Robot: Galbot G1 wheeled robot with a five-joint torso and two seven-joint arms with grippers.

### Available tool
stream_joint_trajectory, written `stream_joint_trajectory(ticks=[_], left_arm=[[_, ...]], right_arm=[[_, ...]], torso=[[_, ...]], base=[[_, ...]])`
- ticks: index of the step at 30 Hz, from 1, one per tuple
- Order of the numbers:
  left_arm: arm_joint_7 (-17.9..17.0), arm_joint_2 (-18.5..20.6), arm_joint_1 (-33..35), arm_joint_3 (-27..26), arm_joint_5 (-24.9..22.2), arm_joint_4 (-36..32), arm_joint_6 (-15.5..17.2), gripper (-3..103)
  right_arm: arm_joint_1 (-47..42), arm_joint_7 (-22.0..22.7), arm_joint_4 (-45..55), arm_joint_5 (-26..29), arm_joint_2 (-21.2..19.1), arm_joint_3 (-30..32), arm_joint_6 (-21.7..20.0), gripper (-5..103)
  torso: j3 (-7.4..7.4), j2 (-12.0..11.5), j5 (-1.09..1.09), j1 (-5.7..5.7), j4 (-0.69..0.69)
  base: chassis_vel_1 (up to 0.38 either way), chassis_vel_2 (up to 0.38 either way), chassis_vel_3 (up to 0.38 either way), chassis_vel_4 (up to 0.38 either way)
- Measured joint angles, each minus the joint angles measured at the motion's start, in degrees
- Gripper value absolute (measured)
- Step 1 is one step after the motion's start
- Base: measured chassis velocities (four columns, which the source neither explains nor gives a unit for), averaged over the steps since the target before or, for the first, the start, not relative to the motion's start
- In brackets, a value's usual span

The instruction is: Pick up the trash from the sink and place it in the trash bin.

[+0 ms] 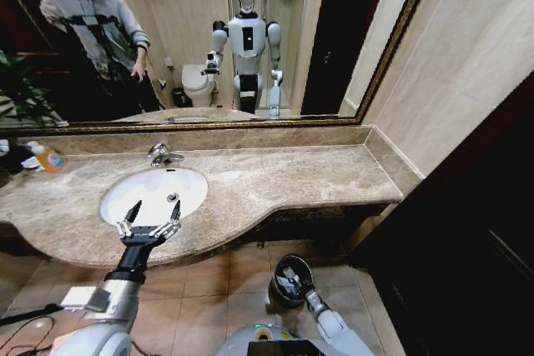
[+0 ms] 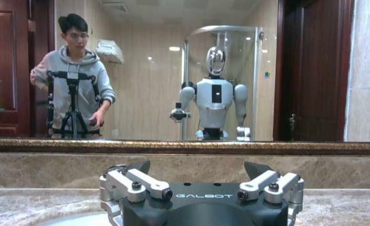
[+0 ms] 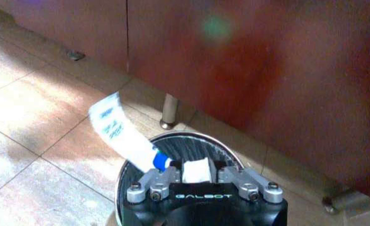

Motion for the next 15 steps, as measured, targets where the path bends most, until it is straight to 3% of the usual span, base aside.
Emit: stream_joint_trajectory(ticks=[2,4,6,9,15], left_arm=[[0.0,0.0,0.0,0.0,0.0,0.0,0.0,100],[0.0,0.0,0.0,0.0,0.0,0.0,0.0,100],[0.0,0.0,0.0,0.0,0.0,0.0,0.0,100],[0.0,0.0,0.0,0.0,0.0,0.0,0.0,100],[0.0,0.0,0.0,0.0,0.0,0.0,0.0,100]], right_arm=[[0.03,0.06,0.06,-0.01,-0.29,0.02,0.01,37],[0.01,0.07,0.11,-0.01,-0.38,0.02,0.01,37],[-0.2,0.06,0.54,0.0,-0.86,0.01,0.0,54],[-0.41,0.05,0.89,0.07,-1.0,0.0,-0.02,59],[-1.47,-0.03,2.06,0.25,-1.13,-0.03,-0.1,86]], torso=[[0.0,0.0,-0.01,0.0,0.0],[0.0,0.0,0.0,0.0,0.0],[0.0,0.0,-0.01,0.0,0.0],[0.0,0.0,0.0,0.0,0.0],[0.0,0.0,0.0,0.0,0.0]], base=[[0.0,0.0,0.0,0.0],[0.0,0.0,0.0,0.0],[0.0,0.0,0.0,0.0],[0.0,0.0,0.0,0.0],[0.0,0.0,0.0,0.0]])
